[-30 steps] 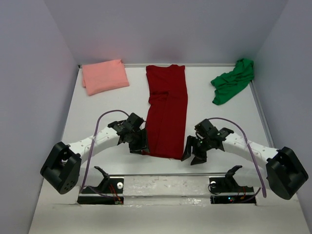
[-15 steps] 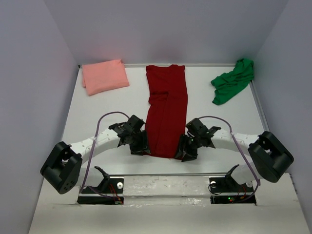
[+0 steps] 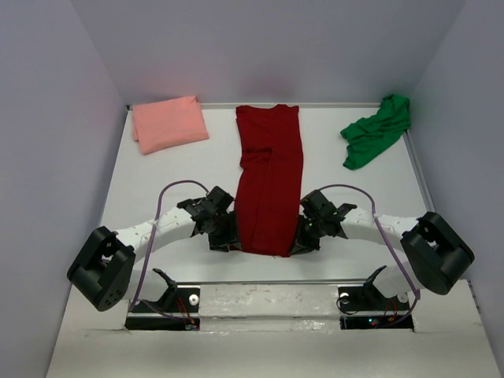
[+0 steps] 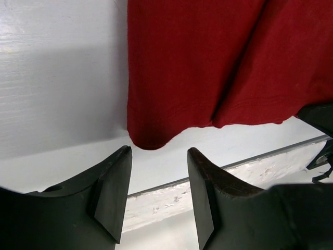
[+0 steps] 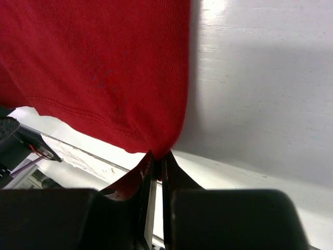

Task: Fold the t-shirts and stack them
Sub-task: Fold the tshirt

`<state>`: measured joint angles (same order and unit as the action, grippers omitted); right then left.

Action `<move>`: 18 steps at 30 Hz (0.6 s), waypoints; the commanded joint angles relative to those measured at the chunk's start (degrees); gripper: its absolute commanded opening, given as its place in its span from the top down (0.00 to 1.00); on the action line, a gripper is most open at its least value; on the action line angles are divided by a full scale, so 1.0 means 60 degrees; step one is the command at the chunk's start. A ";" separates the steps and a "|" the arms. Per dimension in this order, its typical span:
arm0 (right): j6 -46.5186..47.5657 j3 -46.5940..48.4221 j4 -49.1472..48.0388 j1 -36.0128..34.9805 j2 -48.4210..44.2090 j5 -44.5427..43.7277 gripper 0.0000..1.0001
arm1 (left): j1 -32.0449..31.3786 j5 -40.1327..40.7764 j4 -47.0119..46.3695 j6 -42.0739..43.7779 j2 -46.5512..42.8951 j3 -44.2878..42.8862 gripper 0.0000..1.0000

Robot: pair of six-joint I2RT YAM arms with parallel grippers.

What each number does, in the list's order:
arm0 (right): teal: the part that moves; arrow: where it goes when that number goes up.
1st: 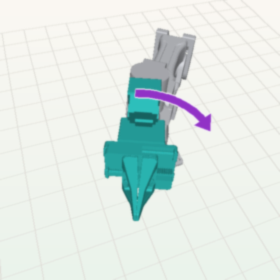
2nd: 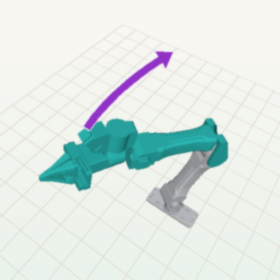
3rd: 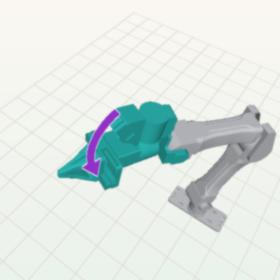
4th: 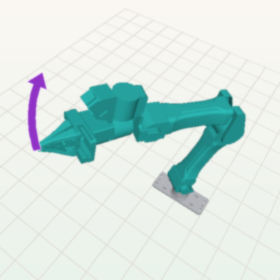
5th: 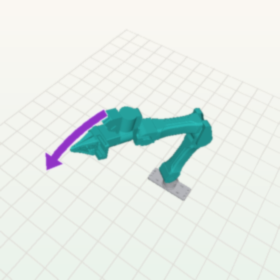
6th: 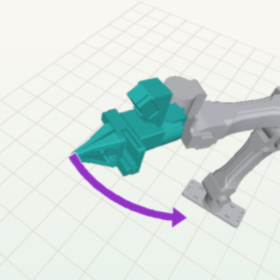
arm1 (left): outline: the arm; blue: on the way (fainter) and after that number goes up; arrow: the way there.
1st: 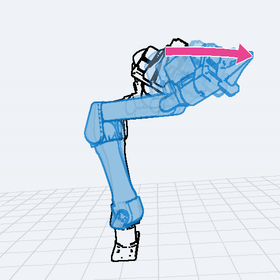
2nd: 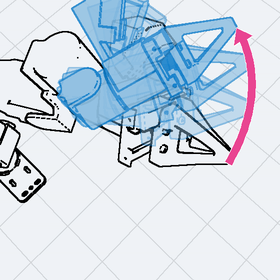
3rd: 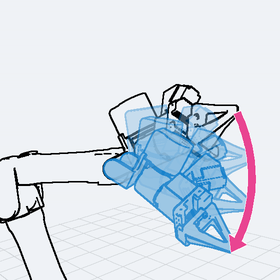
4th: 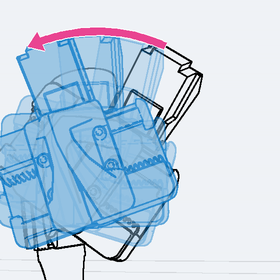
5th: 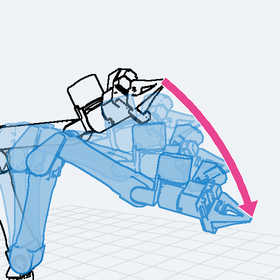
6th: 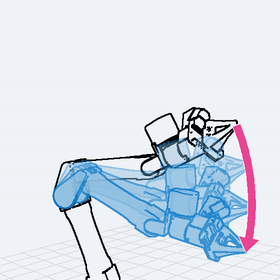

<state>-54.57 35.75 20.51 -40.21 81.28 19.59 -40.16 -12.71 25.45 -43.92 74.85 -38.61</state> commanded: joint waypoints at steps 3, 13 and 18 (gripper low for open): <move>0.0129 0.0399 0.0140 -0.0067 -0.0084 -0.0365 0.95 | -0.0059 0.0243 0.0518 0.0216 -0.0053 -0.0157 0.43; 0.0188 0.0488 0.0170 -0.0067 0.0107 -0.0322 0.97 | -0.0059 0.0228 -0.0270 0.0245 0.0502 0.0078 0.38; 0.0203 0.0531 0.0185 -0.0067 0.0150 -0.0321 0.97 | -0.0074 0.0199 -0.0843 0.0172 0.1074 -0.0068 0.38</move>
<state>-53.93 36.71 21.45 -40.21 81.56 19.00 -40.16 -12.08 23.44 -43.38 79.53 -38.59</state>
